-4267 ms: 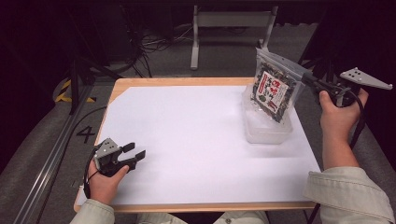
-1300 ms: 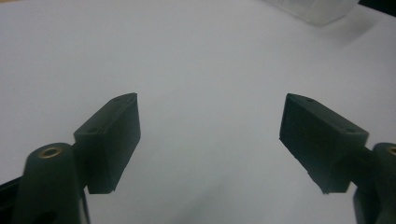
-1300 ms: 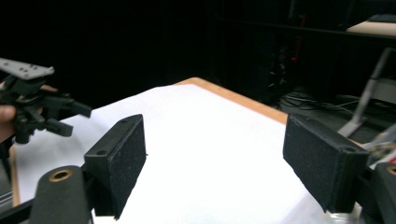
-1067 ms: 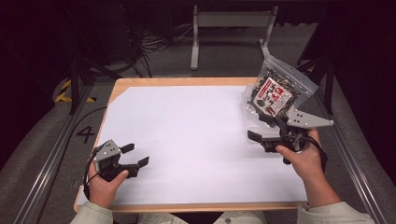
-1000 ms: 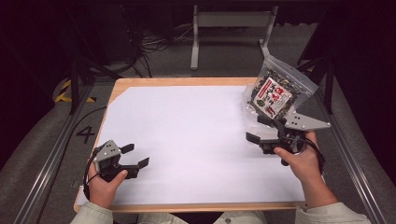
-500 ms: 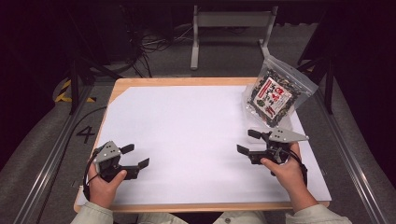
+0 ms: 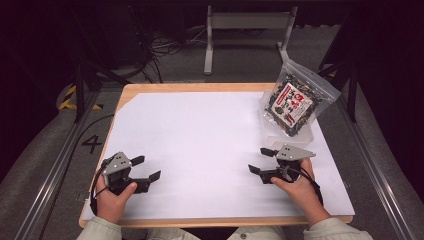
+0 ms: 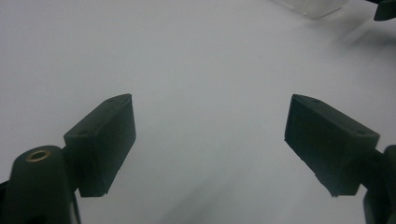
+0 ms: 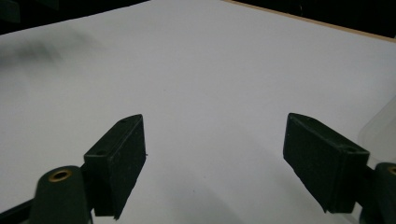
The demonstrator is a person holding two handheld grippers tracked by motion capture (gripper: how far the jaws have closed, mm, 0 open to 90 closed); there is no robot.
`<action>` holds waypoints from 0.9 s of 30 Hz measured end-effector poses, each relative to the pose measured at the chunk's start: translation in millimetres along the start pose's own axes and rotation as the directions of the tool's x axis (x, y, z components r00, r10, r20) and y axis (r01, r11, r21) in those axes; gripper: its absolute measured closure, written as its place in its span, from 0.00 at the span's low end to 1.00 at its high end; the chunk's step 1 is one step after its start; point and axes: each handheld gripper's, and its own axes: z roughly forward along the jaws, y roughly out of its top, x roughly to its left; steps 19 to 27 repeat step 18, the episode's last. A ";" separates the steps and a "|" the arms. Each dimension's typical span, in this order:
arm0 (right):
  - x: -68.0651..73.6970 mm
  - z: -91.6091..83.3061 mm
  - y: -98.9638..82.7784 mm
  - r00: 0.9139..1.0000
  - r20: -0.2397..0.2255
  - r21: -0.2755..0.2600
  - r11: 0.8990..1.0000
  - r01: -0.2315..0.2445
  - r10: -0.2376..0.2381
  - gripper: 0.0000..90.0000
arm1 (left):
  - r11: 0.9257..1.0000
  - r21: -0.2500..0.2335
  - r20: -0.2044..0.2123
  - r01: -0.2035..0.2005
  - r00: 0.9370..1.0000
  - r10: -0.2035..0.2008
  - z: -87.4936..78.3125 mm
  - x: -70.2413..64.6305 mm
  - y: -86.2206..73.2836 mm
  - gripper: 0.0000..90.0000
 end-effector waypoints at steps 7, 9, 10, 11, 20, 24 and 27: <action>-3.5 8.1 -8.2 1.000 0.026 0.039 0.999 -0.004 0.003 0.24 | 1.000 0.006 0.008 0.025 1.000 -0.025 2.3 1.3 -2.7 0.19; -3.6 9.4 -9.7 1.000 0.026 0.049 0.999 -0.004 0.003 0.24 | 1.000 0.007 0.009 0.030 1.000 -0.030 2.8 1.7 -3.6 0.19; -3.8 9.9 -9.6 1.000 0.024 0.053 0.999 -0.005 0.004 0.24 | 0.999 0.007 0.009 0.035 0.999 -0.035 2.9 1.8 -3.9 0.19; -3.8 10.3 -9.5 1.000 0.023 0.053 0.999 -0.011 0.010 0.24 | 0.999 0.007 0.009 0.035 0.999 -0.035 2.9 1.8 -3.9 0.19; -4.5 10.0 -9.6 1.000 0.022 0.053 0.999 -0.009 0.008 0.24 | 0.999 0.035 -0.027 0.033 0.999 -0.032 7.7 2.4 -5.3 0.19; -4.5 10.0 -9.6 1.000 0.022 0.053 0.999 -0.009 0.008 0.24 | 0.999 0.035 -0.027 0.033 0.999 -0.032 7.7 2.4 -5.3 0.19; -4.5 10.0 -9.6 1.000 0.022 0.053 0.999 -0.009 0.008 0.24 | 0.999 0.035 -0.027 0.033 0.999 -0.032 7.7 2.4 -5.3 0.19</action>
